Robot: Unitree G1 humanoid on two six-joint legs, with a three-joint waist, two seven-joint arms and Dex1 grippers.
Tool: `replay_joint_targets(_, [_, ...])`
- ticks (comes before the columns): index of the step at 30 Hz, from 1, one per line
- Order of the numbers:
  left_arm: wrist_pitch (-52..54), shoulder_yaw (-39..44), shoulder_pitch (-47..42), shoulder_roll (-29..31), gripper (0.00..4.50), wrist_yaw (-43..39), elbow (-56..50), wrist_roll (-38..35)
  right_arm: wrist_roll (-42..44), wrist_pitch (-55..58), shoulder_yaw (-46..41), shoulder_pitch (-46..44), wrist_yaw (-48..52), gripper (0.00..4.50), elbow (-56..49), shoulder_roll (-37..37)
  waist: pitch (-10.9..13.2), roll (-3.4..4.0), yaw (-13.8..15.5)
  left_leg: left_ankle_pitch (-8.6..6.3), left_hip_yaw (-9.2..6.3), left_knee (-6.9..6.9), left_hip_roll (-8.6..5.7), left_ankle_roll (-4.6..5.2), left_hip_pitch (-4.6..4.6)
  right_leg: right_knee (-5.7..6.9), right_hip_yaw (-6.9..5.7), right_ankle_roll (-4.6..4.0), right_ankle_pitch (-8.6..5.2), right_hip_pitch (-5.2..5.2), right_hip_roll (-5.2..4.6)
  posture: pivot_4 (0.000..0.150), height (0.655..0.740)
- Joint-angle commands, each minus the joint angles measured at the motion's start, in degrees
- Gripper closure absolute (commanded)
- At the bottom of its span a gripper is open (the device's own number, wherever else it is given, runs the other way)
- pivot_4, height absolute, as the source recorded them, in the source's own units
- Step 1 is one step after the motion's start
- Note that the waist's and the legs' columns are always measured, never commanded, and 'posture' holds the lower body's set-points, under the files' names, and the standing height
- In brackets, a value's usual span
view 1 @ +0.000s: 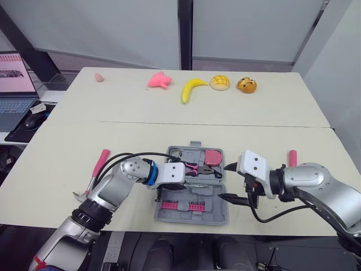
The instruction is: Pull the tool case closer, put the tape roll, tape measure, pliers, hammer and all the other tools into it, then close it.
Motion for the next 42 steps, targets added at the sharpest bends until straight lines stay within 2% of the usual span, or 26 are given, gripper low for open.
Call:
replay_joint_targets(1, [0.2,-0.5,0.2,-0.5,4.27,0.7,-0.8,0.4,0.2,-0.2,-0.7,-0.9,0.1,0.00,-2.1,-0.8,0.0,0.00,0.0,0.00,0.00,0.00,0.00,0.00,0.00,0.00,0.00,0.00,0.00,0.00,0.00,0.150,0.7369])
replay_joint_targets(12, [1.7,-0.7,0.3,-0.9,4.27,1.6,-0.8,0.6,0.3,-0.1,-0.7,-0.9,0.1,0.00,-2.1,-1.0,0.0,0.00,0.0,0.00,0.00,0.02,0.00,0.00,0.00,0.02,0.01,0.00,0.00,0.00,0.00,0.150,0.7369])
replay_joint_targets(14, [2.0,-0.4,0.3,-1.0,3.54,1.6,-1.2,0.3,0.3,-0.1,-0.8,-0.8,0.1,0.00,-2.1,-1.0,0.0,0.00,0.0,0.00,0.00,0.02,0.00,0.00,0.00,0.02,0.00,0.00,0.00,0.00,0.00,0.150,0.7369])
replay_joint_targets(23, [2.0,2.0,-0.1,-0.8,0.87,1.0,-4.5,-2.7,0.5,0.2,-1.0,-0.7,-0.2,0.00,-2.4,-0.8,0.0,0.00,0.0,0.00,0.00,0.04,0.00,0.00,0.00,0.04,0.00,0.00,0.01,0.01,0.00,0.150,0.7369])
replay_joint_targets(28, [-1.5,5.5,-2.2,0.5,0.87,-2.1,-0.3,-7.3,0.6,0.0,-1.1,-0.6,-0.3,0.00,-2.3,-0.8,0.0,0.00,0.0,0.01,-0.01,0.05,0.00,0.01,0.03,0.09,0.00,0.00,0.01,0.01,0.00,0.150,0.7369])
replay_joint_targets(33, [-3.2,5.2,-3.6,2.8,1.94,-9.0,4.3,-10.1,0.6,-0.5,-0.9,-1.0,-0.2,0.00,-1.7,-0.4,0.0,0.00,0.0,0.01,0.02,0.07,0.00,0.01,0.04,0.10,0.02,0.00,0.01,0.02,0.00,0.150,0.7369])
replay_joint_targets(39, [-5.5,3.8,-3.0,2.0,3.77,-9.4,6.8,-8.7,0.4,-0.8,-0.8,-1.0,-0.3,0.00,-1.5,-0.3,0.0,0.00,0.0,0.01,0.00,0.07,-0.01,0.01,0.01,0.09,0.00,0.00,0.01,0.02,0.00,0.150,0.7369])
replay_joint_targets(40, [-5.6,3.4,-2.8,1.8,4.21,-9.1,7.0,-8.2,0.4,-0.8,-0.8,-1.0,-0.3,0.00,-1.4,-0.3,0.0,0.00,0.0,0.01,0.00,0.07,0.00,0.01,0.02,0.09,0.00,0.00,0.01,0.02,0.00,0.150,0.7369])
replay_joint_targets(41, [-5.6,3.1,-2.6,1.5,4.43,-8.6,7.3,-7.8,0.4,-0.8,-0.7,-1.0,-0.3,0.00,-1.4,-0.3,0.0,0.00,0.0,0.01,0.00,0.07,-0.01,0.01,0.02,0.09,0.00,0.00,0.01,0.02,0.00,0.150,0.7369])
replay_joint_targets(42, [-5.8,2.9,-2.6,1.2,4.47,-8.0,7.9,-7.3,0.4,-0.8,-0.7,-1.0,-0.3,0.00,-1.4,-0.2,0.0,0.00,0.0,0.01,0.00,0.07,-0.01,0.01,0.02,0.10,0.01,0.00,0.01,0.02,0.00,0.150,0.7369])
